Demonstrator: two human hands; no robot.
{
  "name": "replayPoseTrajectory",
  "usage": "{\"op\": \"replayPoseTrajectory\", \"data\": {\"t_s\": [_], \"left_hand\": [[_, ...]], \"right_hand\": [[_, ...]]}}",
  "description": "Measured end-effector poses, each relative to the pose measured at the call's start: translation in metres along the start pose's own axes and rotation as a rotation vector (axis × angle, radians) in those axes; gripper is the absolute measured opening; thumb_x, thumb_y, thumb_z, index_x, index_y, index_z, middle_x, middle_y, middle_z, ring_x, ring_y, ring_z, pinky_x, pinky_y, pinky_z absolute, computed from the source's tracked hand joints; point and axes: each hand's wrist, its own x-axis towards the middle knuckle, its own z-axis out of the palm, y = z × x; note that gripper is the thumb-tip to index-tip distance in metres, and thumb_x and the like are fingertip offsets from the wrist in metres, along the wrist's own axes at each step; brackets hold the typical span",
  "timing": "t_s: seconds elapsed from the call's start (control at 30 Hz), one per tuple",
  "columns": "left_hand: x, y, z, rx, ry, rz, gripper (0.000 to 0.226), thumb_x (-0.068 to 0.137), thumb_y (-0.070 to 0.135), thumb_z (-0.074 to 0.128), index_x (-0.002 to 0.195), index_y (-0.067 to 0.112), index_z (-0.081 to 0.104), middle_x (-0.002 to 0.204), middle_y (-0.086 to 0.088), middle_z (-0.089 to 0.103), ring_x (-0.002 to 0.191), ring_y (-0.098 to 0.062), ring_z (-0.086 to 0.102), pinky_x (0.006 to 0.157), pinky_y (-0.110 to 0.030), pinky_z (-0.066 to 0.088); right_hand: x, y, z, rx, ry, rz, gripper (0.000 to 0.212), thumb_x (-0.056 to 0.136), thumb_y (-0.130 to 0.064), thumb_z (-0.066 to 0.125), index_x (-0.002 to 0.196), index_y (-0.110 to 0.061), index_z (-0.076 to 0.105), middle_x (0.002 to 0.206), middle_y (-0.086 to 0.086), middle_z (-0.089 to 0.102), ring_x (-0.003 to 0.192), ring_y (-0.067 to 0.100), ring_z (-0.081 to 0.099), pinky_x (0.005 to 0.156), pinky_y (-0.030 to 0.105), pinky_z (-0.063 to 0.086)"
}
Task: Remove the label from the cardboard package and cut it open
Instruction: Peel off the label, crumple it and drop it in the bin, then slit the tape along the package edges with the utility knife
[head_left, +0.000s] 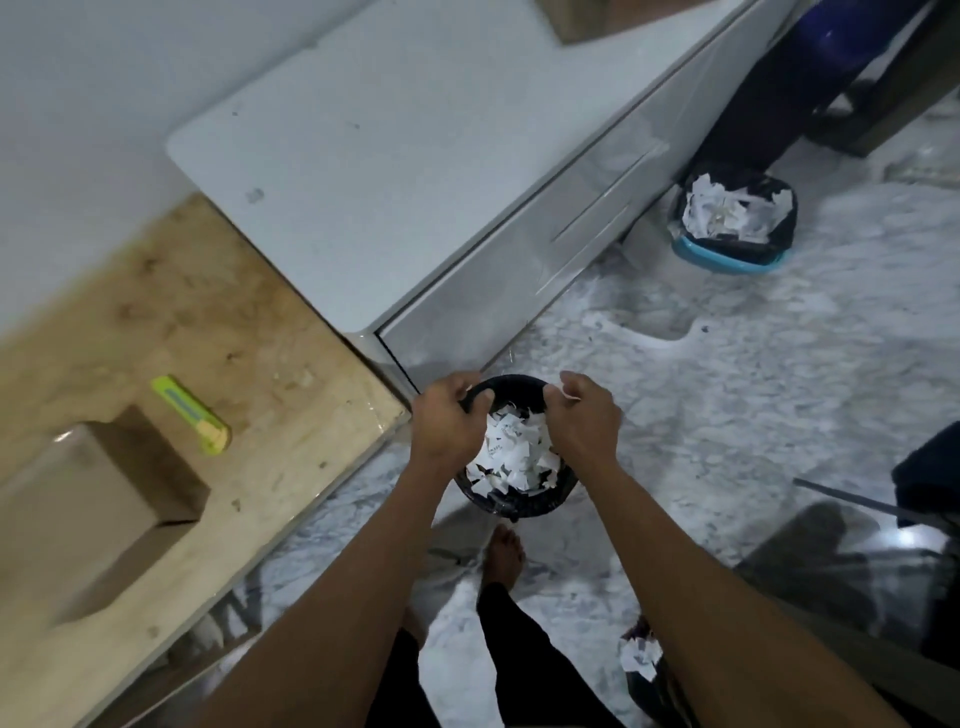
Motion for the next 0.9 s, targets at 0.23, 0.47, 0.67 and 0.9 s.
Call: {"op": "replayPoseTrajectory", "data": {"t_s": [0.23, 0.47, 0.67, 0.9], "left_hand": [[-0.057, -0.01, -0.094, -0.113, 0.121, 0.002, 0.028, 0.093, 0.026, 0.068, 0.118, 0.014, 0.072, 0.106, 0.002, 0.074, 0.096, -0.015, 0.07, 0.086, -0.025, 0.052], [-0.115, -0.076, -0.197, -0.148, 0.307, -0.012, 0.026, 0.09, 0.028, 0.071, 0.113, 0.015, 0.074, 0.104, 0.005, 0.074, 0.096, -0.006, 0.067, 0.08, -0.018, 0.051], [-0.159, -0.159, -0.255, -0.162, 0.47, -0.126, 0.022, 0.089, 0.028, 0.073, 0.105, 0.016, 0.077, 0.097, 0.005, 0.076, 0.09, -0.005, 0.069, 0.082, -0.027, 0.055], [-0.188, -0.214, -0.275, -0.243, 0.645, -0.291, 0.03, 0.092, 0.036, 0.068, 0.107, 0.011, 0.075, 0.1, -0.001, 0.074, 0.094, -0.013, 0.065, 0.079, -0.027, 0.047]], "right_hand": [[-0.075, -0.071, 0.009, 0.15, -0.106, -0.106, 0.031, 0.094, -0.018, 0.063, 0.124, -0.015, 0.065, 0.118, 0.0, 0.068, 0.107, 0.014, 0.064, 0.088, 0.017, 0.043], [-0.159, -0.136, 0.072, 0.134, -0.251, -0.329, 0.028, 0.093, -0.022, 0.063, 0.121, -0.019, 0.066, 0.116, -0.002, 0.07, 0.095, 0.012, 0.066, 0.089, 0.028, 0.052], [-0.215, -0.154, 0.141, -0.031, -0.44, -0.487, 0.024, 0.091, -0.023, 0.066, 0.114, -0.019, 0.07, 0.109, -0.001, 0.073, 0.085, 0.008, 0.066, 0.08, 0.021, 0.049], [-0.237, -0.169, 0.204, -0.259, -0.541, -0.538, 0.026, 0.094, -0.022, 0.061, 0.118, -0.014, 0.068, 0.112, 0.002, 0.072, 0.091, 0.012, 0.066, 0.081, 0.02, 0.047]]}}
